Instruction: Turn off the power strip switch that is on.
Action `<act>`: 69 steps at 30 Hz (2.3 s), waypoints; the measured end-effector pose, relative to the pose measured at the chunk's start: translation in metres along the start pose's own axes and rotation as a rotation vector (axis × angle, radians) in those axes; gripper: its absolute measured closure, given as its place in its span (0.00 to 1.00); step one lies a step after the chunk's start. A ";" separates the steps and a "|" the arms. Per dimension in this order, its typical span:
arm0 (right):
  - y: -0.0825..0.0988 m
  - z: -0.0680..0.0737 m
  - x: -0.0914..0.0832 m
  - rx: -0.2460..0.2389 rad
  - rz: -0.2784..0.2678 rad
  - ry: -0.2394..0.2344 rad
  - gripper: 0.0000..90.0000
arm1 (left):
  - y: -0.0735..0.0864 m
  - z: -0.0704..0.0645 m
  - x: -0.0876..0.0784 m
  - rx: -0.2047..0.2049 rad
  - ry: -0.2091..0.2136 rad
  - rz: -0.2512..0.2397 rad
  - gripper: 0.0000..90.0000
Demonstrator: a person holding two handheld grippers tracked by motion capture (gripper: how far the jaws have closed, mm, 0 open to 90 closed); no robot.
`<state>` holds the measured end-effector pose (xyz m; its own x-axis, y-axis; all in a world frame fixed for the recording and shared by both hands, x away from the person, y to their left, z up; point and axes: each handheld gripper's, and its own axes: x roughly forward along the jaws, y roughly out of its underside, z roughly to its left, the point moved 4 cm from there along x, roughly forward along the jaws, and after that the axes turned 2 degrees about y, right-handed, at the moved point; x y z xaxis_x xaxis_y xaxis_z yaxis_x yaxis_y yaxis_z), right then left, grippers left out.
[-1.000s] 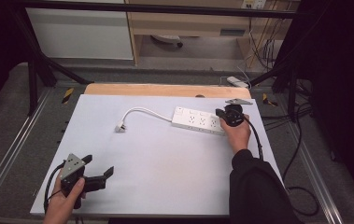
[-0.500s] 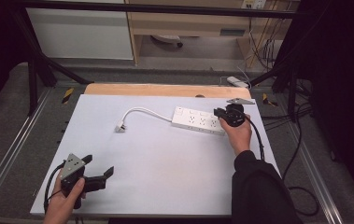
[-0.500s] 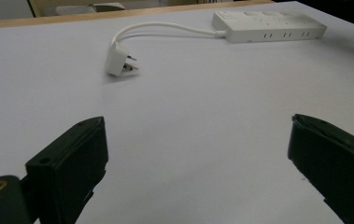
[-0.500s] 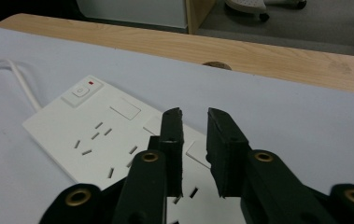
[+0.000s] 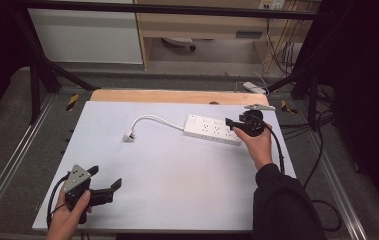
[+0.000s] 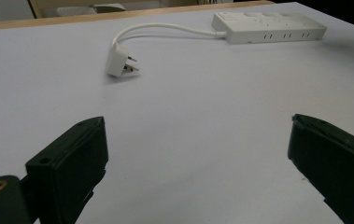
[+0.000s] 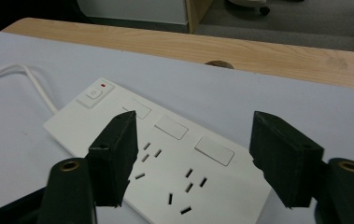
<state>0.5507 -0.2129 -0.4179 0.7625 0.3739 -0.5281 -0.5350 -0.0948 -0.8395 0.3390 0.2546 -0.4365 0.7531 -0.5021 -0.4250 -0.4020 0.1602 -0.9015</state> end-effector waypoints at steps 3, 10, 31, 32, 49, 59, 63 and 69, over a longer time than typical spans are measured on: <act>-0.001 0.002 -0.005 -0.012 0.003 0.009 0.24 | 0.000 0.000 0.000 0.001 0.002 0.001 0.06; -0.003 0.007 -0.017 -0.006 -0.026 0.005 0.08 | 0.000 0.000 0.000 0.001 -0.003 -0.001 0.06; -0.002 0.016 -0.071 -0.080 -0.148 -0.039 0.07 | 0.000 -0.001 -0.001 0.001 0.000 -0.005 0.06; -0.002 0.016 -0.074 -0.083 -0.157 -0.038 0.07 | 0.000 -0.001 -0.001 0.001 -0.001 -0.004 0.06; 0.024 0.008 -0.123 -0.117 -0.298 -0.008 0.07 | -0.001 -0.001 -0.001 0.006 -0.004 -0.008 0.06; 0.053 -0.005 -0.146 -0.092 -0.318 0.000 0.08 | -0.002 0.000 -0.002 0.004 -0.007 -0.022 0.06; 0.067 -0.008 -0.152 -0.076 -0.314 0.003 0.07 | -0.002 -0.001 -0.003 0.004 -0.008 -0.024 0.06; 0.084 -0.003 -0.156 -0.105 -0.312 0.010 0.03 | -0.002 -0.001 -0.003 0.005 -0.007 -0.030 0.06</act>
<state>0.3884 -0.2822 -0.4067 0.8875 0.3908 -0.2443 -0.2353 -0.0716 -0.9693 0.3372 0.2549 -0.4330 0.7685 -0.5006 -0.3986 -0.3768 0.1494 -0.9141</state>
